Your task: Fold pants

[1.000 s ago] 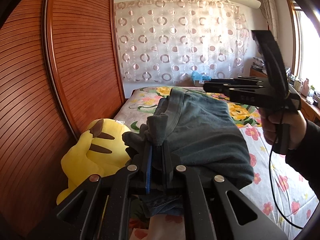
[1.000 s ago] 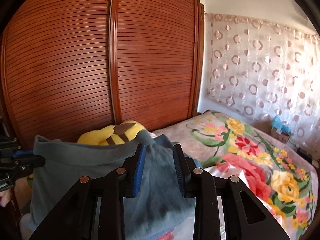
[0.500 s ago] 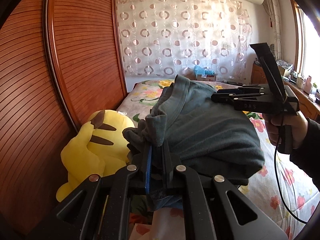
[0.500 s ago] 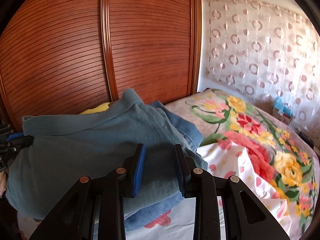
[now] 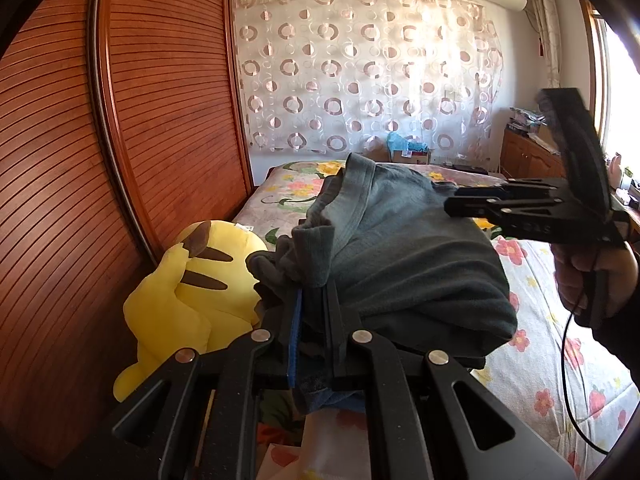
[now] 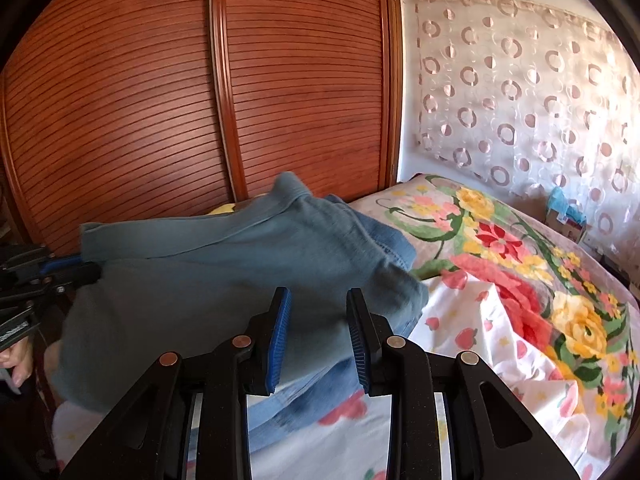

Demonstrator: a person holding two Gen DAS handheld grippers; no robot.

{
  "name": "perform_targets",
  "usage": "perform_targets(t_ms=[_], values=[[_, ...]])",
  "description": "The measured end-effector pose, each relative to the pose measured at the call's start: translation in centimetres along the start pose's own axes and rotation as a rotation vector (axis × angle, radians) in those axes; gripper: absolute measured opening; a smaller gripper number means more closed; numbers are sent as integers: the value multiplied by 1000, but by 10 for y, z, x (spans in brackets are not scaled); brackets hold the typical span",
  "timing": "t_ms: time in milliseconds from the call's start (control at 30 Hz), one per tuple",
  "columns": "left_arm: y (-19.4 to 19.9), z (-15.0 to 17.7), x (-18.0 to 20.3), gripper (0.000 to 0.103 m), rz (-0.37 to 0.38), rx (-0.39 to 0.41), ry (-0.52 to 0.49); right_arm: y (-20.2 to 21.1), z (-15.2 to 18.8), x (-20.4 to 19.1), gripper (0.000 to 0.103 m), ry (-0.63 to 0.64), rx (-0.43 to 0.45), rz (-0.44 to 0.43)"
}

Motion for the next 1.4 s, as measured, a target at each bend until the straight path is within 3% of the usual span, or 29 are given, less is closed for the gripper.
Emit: perform_targets(t_ms=[167, 233, 367, 433, 767, 867, 1033, 1400], values=[[4, 4, -3, 18, -1, 2, 8, 11, 7, -13, 30, -11, 10, -28], [6, 4, -4, 38, 5, 8, 9, 15, 10, -19, 30, -3, 10, -27], [8, 9, -5, 63, 35, 7, 20, 22, 19, -23, 30, -7, 8, -31], [10, 11, -4, 81, 49, 4, 26, 26, 19, -25, 30, -14, 11, -41], [25, 23, 3, 82, 55, 10, 15, 46, 34, -43, 30, -13, 22, -27], [29, 26, 3, 84, 69, 13, 19, 54, 38, -45, 43, -24, 27, -17], [38, 31, 2, 103, 76, 29, 26, 64, 47, -52, 62, -37, 34, 7], [54, 47, 9, 103, 99, 37, 0, 93, 75, -71, 83, -70, 52, 53]])
Point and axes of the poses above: each gripper's, at about its wrist camera, not at the fingertips, and y roughly against the way its jaws point, x to its right, z to its underside, the point moved 6 cm from there along -y, roughly the way its jaws point, and after that the axes turned 10 degrees about -x, right-handed, at the moved point
